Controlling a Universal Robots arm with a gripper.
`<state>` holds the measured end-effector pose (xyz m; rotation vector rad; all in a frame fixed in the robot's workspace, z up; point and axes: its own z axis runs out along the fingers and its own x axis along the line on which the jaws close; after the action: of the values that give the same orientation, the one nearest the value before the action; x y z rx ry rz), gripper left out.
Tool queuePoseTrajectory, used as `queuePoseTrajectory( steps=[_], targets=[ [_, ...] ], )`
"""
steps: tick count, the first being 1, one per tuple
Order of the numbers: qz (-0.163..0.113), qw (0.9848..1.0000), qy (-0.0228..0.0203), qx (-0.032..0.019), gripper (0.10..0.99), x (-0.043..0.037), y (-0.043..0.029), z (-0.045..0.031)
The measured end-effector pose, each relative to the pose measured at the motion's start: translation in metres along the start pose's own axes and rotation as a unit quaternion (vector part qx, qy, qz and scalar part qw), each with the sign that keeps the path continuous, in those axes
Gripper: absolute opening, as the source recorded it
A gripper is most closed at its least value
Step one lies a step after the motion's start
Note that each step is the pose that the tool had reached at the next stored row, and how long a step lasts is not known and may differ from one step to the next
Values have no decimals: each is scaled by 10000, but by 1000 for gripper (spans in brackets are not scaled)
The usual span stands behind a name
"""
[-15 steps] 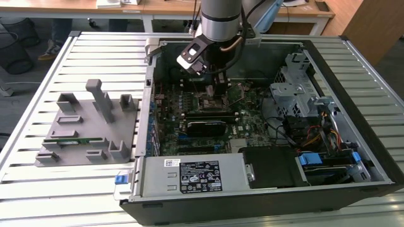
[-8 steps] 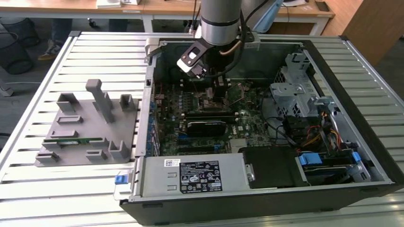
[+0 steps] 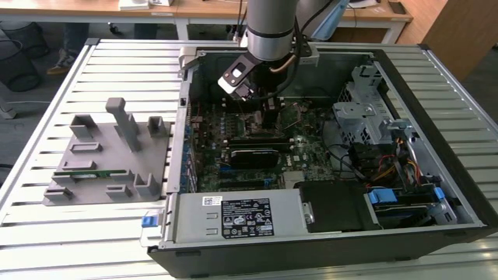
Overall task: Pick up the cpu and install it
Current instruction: 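Place the cpu into insertion slot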
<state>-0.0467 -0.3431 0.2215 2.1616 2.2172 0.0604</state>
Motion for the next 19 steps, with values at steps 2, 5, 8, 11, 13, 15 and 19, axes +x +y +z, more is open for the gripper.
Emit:
queuePoseTrajectory(
  steps=[2, 5, 8, 11, 13, 15, 19],
  targets=[
    [-1, 10000, 0, 0, 545, 4, -5, 18],
    [0, 10000, -1, 0, 545, 20, -10, 41],
    [2, 10000, 0, 0, 545, 31, -14, 64],
    [2, 10000, 0, 0, 545, 35, -18, 87],
    [3, 10000, 0, 0, 545, 39, -23, 103],
    [4, 10000, 0, 1, 545, 43, -26, 118],
    [7, 10000, 0, 1, 545, 55, -35, 151]
  ],
)
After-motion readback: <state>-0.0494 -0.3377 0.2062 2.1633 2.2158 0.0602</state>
